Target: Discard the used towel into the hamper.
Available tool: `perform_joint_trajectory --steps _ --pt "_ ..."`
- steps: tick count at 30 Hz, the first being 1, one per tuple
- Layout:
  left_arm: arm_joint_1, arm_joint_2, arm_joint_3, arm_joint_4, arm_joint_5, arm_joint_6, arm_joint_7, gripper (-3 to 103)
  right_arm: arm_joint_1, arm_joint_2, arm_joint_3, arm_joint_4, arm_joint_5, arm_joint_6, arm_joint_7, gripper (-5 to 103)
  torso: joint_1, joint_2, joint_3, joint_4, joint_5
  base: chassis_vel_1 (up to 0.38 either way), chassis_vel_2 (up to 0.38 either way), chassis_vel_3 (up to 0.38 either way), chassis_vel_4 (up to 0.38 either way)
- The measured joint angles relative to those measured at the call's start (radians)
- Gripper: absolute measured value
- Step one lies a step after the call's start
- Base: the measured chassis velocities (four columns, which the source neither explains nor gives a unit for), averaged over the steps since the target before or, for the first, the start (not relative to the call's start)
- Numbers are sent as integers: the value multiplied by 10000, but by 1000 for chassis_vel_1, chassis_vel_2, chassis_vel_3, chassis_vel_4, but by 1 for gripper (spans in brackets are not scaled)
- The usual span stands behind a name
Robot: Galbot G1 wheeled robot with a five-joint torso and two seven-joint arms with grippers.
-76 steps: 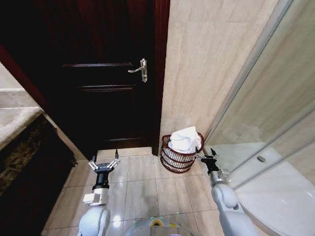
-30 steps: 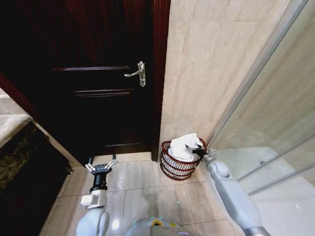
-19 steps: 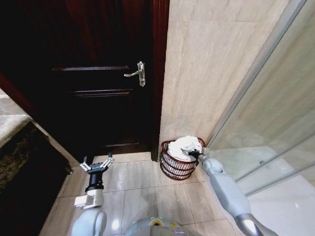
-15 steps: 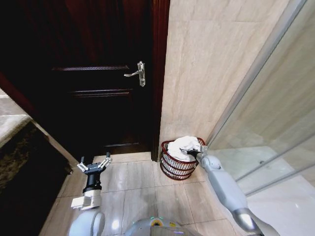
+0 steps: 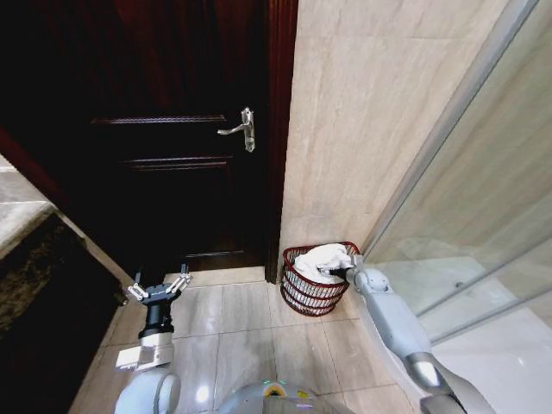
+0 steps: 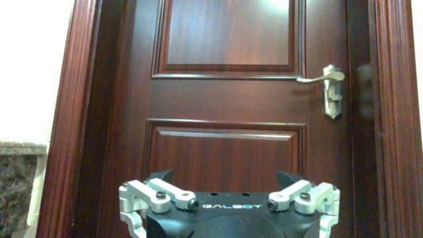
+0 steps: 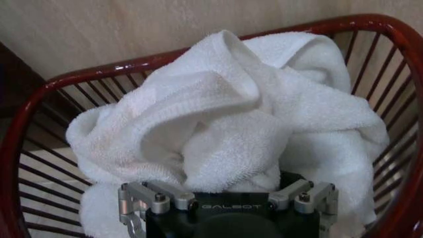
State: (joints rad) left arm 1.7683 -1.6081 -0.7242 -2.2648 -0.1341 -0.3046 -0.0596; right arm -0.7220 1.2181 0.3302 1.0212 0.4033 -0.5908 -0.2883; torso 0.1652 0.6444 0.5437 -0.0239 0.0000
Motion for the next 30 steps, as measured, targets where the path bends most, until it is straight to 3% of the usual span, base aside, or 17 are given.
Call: perform_joint_trajectory --steps 6,9,11,18,23,30 --pt "18 0 -4 -59 -28 5 -49 100 -236 -3 143 354 143 461 221 100 0 0 1 1 1 0 0 0 0" --pt "-11 28 17 -195 -138 75 -108 100 -782 -176 240 1461 256 1354 729 100 1 0 2 -1 1 0 0 0 0" --pt "-19 39 19 -207 -158 90 -120 100 -891 -220 263 1679 269 1462 779 100 1 0 1 -1 0 0 0 0 0" --pt "-159 160 38 -108 -417 174 -189 100 -2457 -621 871 4290 283 3654 1724 100 0 0 1 -1 2 0 0 0 0" --pt "-197 124 37 151 -540 61 -183 100 -3785 -651 1502 6417 219 4327 2301 100 0 0 0 0 -2 0 0 0 0" --pt "-321 7 164 468 -407 -152 85 100 -5849 -197 2303 8677 -400 5101 2430 100 0 1 -1 -1 2 0 0 0 0"
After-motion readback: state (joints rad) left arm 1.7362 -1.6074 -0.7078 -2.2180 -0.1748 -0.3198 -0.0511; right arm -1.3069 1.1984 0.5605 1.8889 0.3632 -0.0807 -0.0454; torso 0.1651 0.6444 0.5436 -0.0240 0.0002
